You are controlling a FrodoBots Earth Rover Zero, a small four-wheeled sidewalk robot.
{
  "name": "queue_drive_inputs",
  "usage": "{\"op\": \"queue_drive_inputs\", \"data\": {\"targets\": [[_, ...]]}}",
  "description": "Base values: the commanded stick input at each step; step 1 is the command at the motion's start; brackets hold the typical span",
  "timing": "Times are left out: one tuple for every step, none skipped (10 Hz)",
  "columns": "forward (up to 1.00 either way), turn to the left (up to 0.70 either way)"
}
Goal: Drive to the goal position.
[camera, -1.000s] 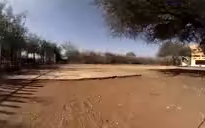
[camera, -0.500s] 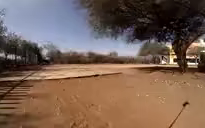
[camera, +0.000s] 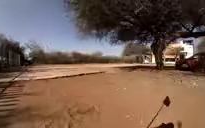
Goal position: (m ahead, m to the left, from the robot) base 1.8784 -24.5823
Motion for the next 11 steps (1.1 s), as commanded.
{"op": "queue_drive_inputs", "data": {"targets": [[1.0,-0.27],[1.0,-0.27],[1.0,-0.27],[1.0,-0.27],[1.0,-0.27],[1.0,-0.27],[1.0,-0.27],[1.0,-0.27],[1.0,-0.27],[1.0,-0.27],[1.0,-0.27]]}}
